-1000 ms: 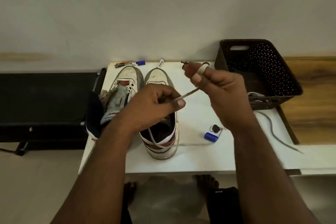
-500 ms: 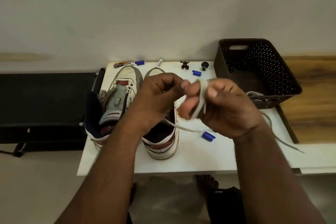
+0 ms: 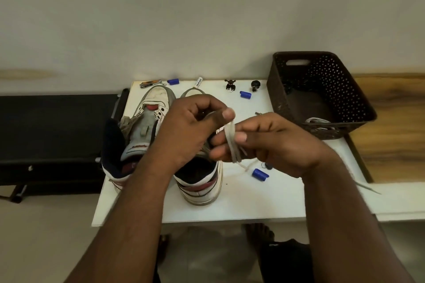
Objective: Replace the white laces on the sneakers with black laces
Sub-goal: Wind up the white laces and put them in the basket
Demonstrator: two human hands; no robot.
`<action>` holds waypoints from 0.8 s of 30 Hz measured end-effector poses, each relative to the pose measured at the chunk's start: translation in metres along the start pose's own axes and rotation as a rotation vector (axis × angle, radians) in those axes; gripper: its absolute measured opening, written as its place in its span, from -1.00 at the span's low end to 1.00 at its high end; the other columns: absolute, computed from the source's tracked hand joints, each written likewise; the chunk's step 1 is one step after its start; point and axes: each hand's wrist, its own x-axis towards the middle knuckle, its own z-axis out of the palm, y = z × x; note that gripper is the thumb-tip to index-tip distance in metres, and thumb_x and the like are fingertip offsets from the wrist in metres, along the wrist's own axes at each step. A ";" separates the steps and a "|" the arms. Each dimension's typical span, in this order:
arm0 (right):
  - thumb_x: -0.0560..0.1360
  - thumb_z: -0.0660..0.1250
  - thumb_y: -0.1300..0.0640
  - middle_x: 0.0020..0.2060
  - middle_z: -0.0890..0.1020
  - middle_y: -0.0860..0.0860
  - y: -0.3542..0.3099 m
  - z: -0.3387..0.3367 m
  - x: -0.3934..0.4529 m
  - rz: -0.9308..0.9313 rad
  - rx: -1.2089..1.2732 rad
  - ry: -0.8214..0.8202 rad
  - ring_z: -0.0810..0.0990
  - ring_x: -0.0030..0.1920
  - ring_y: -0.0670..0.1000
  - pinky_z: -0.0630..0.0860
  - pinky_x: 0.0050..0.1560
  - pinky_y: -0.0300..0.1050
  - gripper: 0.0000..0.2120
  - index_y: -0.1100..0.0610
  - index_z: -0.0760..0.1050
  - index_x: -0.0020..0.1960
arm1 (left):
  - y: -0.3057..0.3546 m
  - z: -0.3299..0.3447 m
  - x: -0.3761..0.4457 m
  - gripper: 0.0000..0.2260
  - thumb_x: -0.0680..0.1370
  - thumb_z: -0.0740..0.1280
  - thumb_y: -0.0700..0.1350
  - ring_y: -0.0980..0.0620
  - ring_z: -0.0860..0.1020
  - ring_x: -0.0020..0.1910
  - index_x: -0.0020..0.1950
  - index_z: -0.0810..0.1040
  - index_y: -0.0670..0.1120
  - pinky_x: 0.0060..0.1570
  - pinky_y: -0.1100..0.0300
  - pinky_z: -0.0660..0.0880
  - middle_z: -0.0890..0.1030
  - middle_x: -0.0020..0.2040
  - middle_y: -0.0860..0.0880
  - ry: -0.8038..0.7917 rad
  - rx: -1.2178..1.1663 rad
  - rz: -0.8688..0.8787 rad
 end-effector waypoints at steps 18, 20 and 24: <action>0.60 0.23 0.18 -0.03 0.71 -0.01 -0.003 -0.002 0.005 0.129 -0.455 0.302 0.65 0.02 -0.05 0.53 0.07 -0.19 -0.77 0.15 0.64 0.11 | -0.005 0.002 0.003 -0.94 0.42 0.50 -0.15 0.18 0.53 -0.17 -0.20 0.65 -0.01 -0.18 0.45 0.37 0.59 -0.25 0.09 0.137 0.328 0.206; 0.59 0.21 0.24 -0.02 0.70 0.14 -0.003 0.000 0.002 0.062 -0.139 0.137 0.67 0.05 0.06 0.55 0.07 -0.18 -0.77 0.25 0.60 0.14 | -0.004 0.004 0.003 -0.93 0.46 0.46 -0.15 0.22 0.54 -0.19 -0.19 0.63 0.01 -0.15 0.43 0.41 0.61 -0.23 0.06 0.151 0.211 0.163; 0.50 0.30 0.14 -0.02 0.69 0.18 0.001 0.004 0.005 -0.308 0.364 -0.039 0.66 0.07 0.13 0.55 0.11 -0.04 -0.71 0.27 0.60 0.14 | -0.003 0.009 0.004 -0.87 0.53 0.35 -0.09 0.01 0.56 -0.29 -0.19 0.63 -0.06 -0.21 0.12 0.53 0.63 -0.30 -0.02 0.063 -0.019 0.051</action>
